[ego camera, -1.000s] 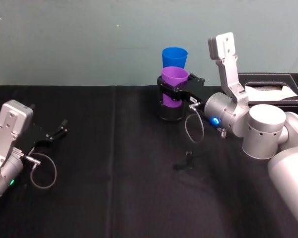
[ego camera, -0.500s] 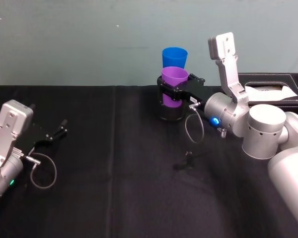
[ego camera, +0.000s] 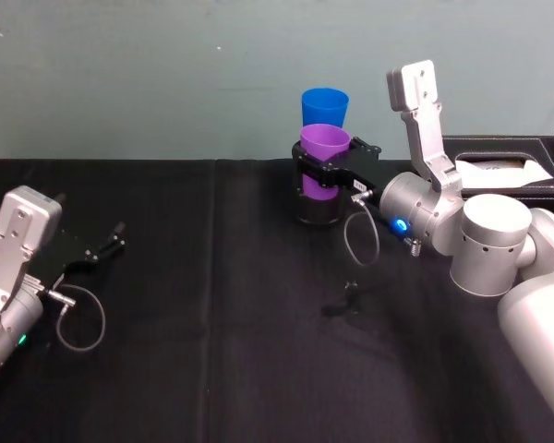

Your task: Pick up one cup with a gripper and tap it against the other cup.

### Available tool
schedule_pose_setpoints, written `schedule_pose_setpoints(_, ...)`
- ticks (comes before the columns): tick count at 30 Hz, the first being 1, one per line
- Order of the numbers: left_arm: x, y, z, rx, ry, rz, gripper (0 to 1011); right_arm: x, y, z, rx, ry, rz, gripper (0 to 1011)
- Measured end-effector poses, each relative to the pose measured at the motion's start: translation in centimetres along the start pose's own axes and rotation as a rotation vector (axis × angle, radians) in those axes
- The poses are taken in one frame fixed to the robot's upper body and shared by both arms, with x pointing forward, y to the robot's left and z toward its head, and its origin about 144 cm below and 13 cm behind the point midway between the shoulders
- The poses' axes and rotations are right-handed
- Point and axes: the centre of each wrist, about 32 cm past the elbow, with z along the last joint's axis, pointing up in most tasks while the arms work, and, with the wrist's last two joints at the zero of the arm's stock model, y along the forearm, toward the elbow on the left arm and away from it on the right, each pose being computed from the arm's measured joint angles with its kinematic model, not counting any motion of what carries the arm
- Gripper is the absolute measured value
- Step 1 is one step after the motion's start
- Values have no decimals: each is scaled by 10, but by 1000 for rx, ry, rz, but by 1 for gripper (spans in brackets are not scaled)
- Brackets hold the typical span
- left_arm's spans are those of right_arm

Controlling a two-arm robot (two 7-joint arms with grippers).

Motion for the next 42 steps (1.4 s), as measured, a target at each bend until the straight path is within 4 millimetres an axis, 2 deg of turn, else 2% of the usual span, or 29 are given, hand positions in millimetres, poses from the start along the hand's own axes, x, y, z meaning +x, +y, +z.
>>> schedule_pose_setpoints(42, 0, 0, 0, 0, 0, 0, 1000, 0, 0, 0, 0, 0, 0, 723)
